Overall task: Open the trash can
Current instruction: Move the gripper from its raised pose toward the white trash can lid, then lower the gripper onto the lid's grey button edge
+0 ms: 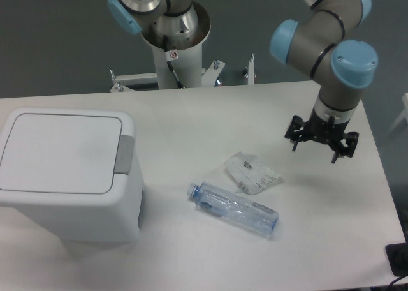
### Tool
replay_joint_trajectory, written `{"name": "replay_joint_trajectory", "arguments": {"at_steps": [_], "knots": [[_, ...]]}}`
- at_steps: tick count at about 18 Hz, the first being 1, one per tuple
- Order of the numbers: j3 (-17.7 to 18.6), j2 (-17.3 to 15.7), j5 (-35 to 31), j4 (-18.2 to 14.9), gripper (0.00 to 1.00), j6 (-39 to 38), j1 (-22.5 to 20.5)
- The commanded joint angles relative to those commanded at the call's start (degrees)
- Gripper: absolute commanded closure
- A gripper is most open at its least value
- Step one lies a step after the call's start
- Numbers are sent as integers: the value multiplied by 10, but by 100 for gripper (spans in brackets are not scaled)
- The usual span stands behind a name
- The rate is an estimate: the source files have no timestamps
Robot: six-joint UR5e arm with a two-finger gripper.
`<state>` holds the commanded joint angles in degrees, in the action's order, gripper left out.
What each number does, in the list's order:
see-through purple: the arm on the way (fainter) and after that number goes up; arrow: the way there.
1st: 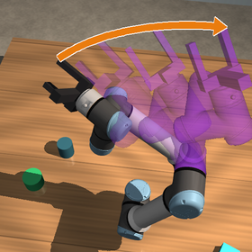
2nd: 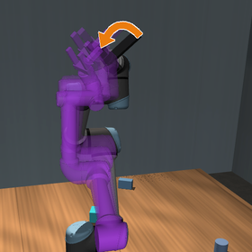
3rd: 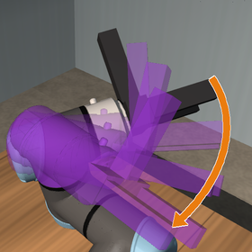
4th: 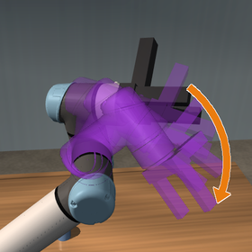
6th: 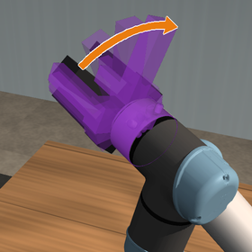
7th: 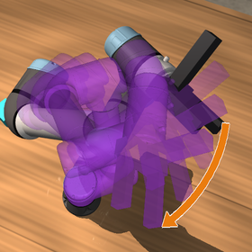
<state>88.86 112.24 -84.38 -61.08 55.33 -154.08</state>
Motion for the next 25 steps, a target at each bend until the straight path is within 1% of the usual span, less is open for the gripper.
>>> {"name": "replay_joint_trajectory", "arguments": {"at_steps": [2,3,6,7,10,13,14,15,16,18,20,23,25], "knots": [[-8,4,41,1,0,-80,4],[-9,3,54,2,0,-101,5],[-33,-4,62,-5,0,-127,36],[-36,-10,73,-5,0,-147,39],[-59,-21,105,-7,0,-203,56],[-70,-37,112,-13,0,-246,76],[-77,-40,113,-31,0,-248,84],[-89,-44,113,-64,0,-248,90],[-111,-46,115,-112,0,-248,95],[-144,-45,134,-152,0,-248,109],[-155,-47,148,-156,0,-252,123],[-149,-58,184,-160,0,-259,153],[-148,-60,206,-159,0,-268,162]]}}
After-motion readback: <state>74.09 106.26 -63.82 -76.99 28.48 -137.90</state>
